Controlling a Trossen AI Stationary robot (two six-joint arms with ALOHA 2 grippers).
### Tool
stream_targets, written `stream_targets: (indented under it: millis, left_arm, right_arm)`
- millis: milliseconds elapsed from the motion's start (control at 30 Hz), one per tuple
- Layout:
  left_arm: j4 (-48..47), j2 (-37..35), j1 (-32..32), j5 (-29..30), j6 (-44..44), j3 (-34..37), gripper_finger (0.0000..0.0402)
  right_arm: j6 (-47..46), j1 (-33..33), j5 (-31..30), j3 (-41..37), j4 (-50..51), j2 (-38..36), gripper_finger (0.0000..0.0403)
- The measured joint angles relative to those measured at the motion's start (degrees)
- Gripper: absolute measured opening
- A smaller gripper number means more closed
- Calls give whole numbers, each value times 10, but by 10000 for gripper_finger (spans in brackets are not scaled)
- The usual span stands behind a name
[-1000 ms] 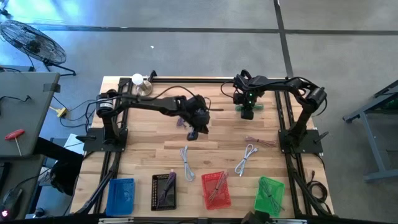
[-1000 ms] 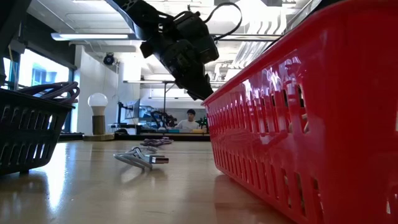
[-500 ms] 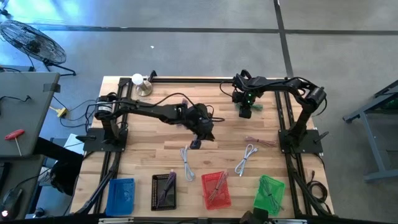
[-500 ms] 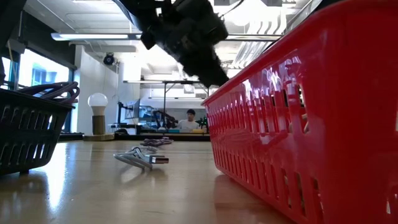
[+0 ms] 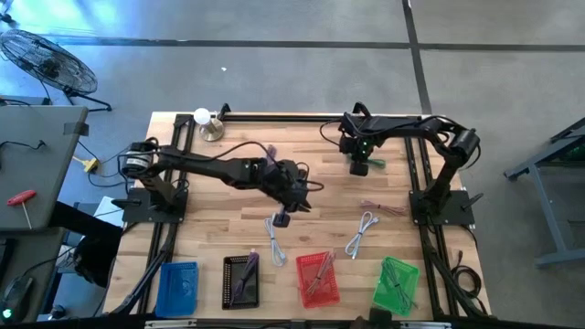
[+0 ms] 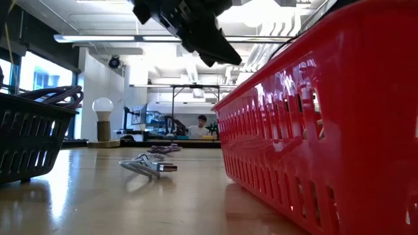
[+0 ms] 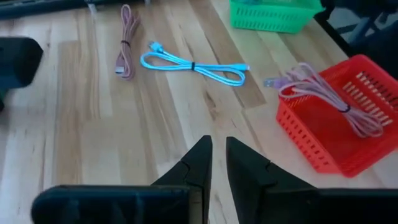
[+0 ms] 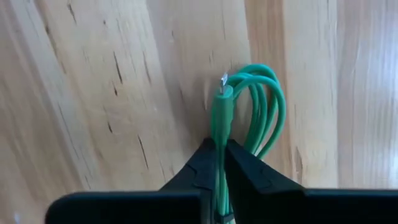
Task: Pick & Place USB Port
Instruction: Put the green charger cable into the green bin
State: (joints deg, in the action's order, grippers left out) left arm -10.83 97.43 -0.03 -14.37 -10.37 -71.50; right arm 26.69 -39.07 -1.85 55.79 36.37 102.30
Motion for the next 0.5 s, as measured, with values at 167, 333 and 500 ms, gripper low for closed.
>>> stream_targets:
  millis: [167,333,500]
  left_arm:
    - [-17,-7,-8,22,-1,0,44]
    - [-32,-7,-8,29,-3,0,44]
    - [-35,-7,-8,49,-3,0,44]
  right_arm:
    - [-12,24,-32,-3,1,-23,7]
    - [-40,54,-34,-1,21,-89,4]
    - [-95,97,-57,-1,68,-181,3]
